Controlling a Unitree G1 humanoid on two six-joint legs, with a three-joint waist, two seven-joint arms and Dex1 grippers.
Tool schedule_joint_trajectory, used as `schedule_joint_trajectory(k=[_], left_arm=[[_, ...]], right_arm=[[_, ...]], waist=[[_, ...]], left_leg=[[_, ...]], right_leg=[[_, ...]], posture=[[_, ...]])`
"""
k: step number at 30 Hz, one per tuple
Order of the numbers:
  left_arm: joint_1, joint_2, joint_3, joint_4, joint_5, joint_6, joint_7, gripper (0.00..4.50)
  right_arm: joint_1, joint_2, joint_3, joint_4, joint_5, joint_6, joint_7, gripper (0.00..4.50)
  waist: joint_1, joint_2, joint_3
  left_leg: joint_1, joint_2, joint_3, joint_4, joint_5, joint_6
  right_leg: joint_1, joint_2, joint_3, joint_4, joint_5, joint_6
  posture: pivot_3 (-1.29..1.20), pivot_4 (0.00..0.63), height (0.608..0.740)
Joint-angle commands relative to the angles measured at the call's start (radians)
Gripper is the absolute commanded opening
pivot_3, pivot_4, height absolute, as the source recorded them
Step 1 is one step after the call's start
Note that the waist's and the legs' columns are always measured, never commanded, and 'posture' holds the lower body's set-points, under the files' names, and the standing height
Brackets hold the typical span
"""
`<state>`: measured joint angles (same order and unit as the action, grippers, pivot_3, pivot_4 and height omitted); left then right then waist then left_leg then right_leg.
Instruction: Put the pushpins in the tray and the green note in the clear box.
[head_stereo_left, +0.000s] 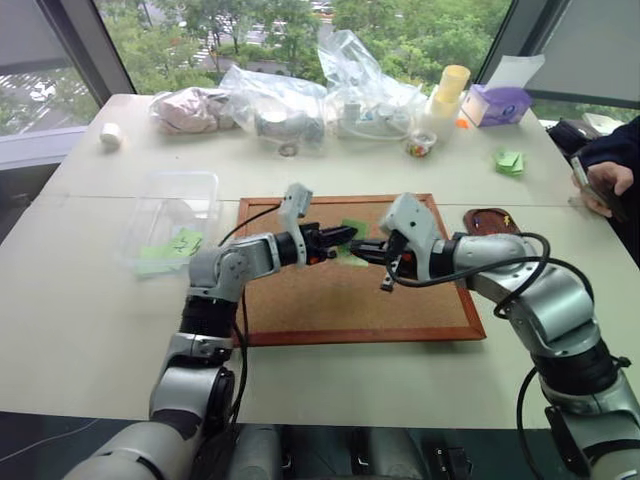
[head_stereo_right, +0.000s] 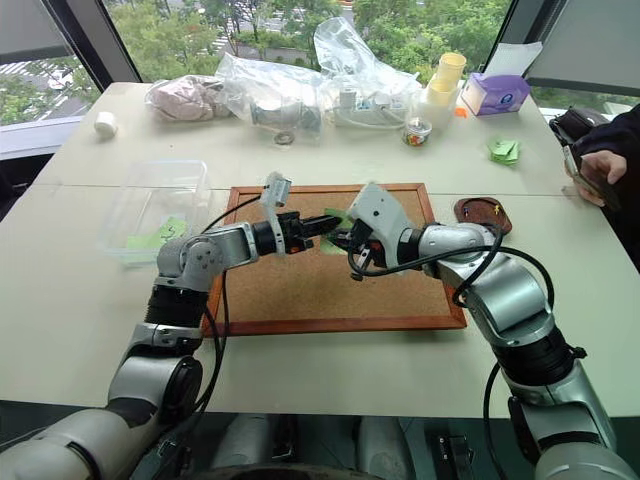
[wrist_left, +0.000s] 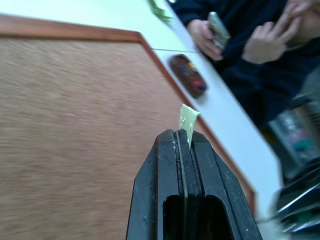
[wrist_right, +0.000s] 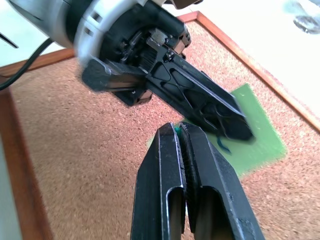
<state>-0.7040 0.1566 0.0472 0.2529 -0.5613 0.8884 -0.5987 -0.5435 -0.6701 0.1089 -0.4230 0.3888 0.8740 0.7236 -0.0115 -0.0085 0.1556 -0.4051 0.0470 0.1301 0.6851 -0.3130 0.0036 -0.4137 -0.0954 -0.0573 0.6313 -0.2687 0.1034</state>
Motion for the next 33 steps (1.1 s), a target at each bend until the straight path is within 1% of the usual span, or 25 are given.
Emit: schedule_joint_trajectory(k=[1, 4, 8, 11, 16, 21, 24, 26, 28, 31, 33], left_arm=[[0.028, 0.018, -0.016, -0.037, 0.035, -0.072, -0.014, 0.04], [0.048, 0.015, -0.007, -0.078, 0.027, -0.085, -0.008, 0.04], [0.066, 0.005, 0.005, -0.167, 0.008, -0.082, 0.007, 0.04], [0.08, -0.002, 0.009, -0.223, 0.003, -0.093, 0.019, 0.04], [0.103, 0.017, -0.014, -0.286, 0.016, -0.11, -0.003, 0.04], [0.113, 0.035, -0.019, -0.328, 0.007, -0.109, -0.009, 0.04], [0.121, 0.044, -0.018, -0.35, 0.0, -0.102, -0.009, 0.0], [0.124, 0.056, -0.026, -0.36, 0.009, -0.106, -0.015, 0.0], [0.13, 0.073, -0.033, -0.374, 0.019, -0.116, -0.022, 0.0], [0.135, 0.091, -0.031, -0.391, 0.019, -0.125, -0.023, 0.0], [0.138, 0.099, -0.018, -0.406, 0.012, -0.125, -0.017, 0.0]], right_arm=[[-0.044, -0.022, -0.176, 0.074, 0.024, 0.017, -0.048, 0.0], [-0.049, -0.002, -0.255, 0.195, 0.001, 0.017, -0.126, 0.0], [-0.057, 0.02, -0.316, 0.411, -0.09, -0.034, -0.287, 0.0], [-0.063, 0.041, -0.359, 0.543, -0.112, -0.073, -0.358, 0.0], [-0.091, 0.056, -0.405, 0.72, -0.131, -0.147, -0.426, 0.0], [-0.113, 0.062, -0.413, 0.844, -0.127, -0.202, -0.419, 0.0], [-0.125, 0.067, -0.422, 0.888, -0.118, -0.223, -0.413, 0.93], [-0.13, 0.065, -0.421, 0.901, -0.119, -0.233, -0.413, 1.93], [-0.132, 0.061, -0.425, 0.897, -0.117, -0.228, -0.413, 3.03], [-0.13, 0.054, -0.43, 0.875, -0.113, -0.217, -0.414, 4.48], [-0.126, 0.045, -0.433, 0.845, -0.108, -0.204, -0.403, 4.48]], waist=[[0.001, 0.0, 0.0], [0.007, 0.0, 0.0], [0.007, 0.0, 0.0], [0.001, 0.0, 0.0], [-0.004, 0.001, 0.0], [-0.003, 0.001, 0.0], [-0.003, 0.001, 0.0], [-0.003, 0.001, 0.0], [-0.003, 0.001, 0.0], [-0.002, 0.001, 0.0], [-0.002, 0.001, 0.0]], left_leg=[[0.0, 0.0, 0.0, 0.0, 0.0, 0.0], [0.0, 0.0, 0.001, 0.0, 0.0, 0.0], [-0.001, 0.0, 0.001, 0.0, 0.0, 0.0], [-0.001, 0.0, 0.002, 0.0, 0.0, 0.0], [0.0, 0.0, 0.002, 0.0, 0.001, -0.002], [0.001, 0.001, 0.002, 0.0, 0.002, -0.003], [0.001, 0.001, 0.002, 0.0, 0.002, -0.003], [0.001, 0.001, 0.002, 0.0, 0.002, -0.003], [0.001, 0.001, 0.002, 0.0, 0.002, -0.003], [0.001, 0.001, 0.002, 0.0, 0.002, -0.003], [0.001, 0.001, 0.002, 0.0, 0.002, -0.003]], right_leg=[[0.0, 0.0, 0.0, 0.0, 0.0, 0.0], [0.001, 0.0, 0.0, 0.0, 0.0, 0.0], [0.001, 0.0, 0.0, 0.0, 0.0, 0.0], [0.0, 0.0, 0.0, 0.0, 0.0, 0.0], [0.0, 0.001, 0.0, 0.0, 0.0, 0.0], [0.001, 0.001, 0.0, 0.001, 0.0, 0.0], [0.001, 0.002, 0.0, 0.001, 0.0, 0.0], [0.001, 0.002, 0.0, 0.001, 0.0, 0.0], [0.001, 0.001, 0.0, 0.001, 0.0, 0.0], [0.001, 0.001, 0.0, 0.001, 0.0, 0.0], [0.001, 0.001, 0.0, 0.001, 0.0, 0.0]], posture=[[0.0, 0.15, 0.74], [0.0, 0.15, 0.74], [0.0, 0.15, 0.74], [0.0, 0.15, 0.74], [0.0, 0.15, 0.74], [0.0, 0.15, 0.74], [0.0, 0.15, 0.74], [0.0, 0.15, 0.74], [0.0, 0.15, 0.74], [0.0, 0.15, 0.74], [0.0, 0.15, 0.74]])
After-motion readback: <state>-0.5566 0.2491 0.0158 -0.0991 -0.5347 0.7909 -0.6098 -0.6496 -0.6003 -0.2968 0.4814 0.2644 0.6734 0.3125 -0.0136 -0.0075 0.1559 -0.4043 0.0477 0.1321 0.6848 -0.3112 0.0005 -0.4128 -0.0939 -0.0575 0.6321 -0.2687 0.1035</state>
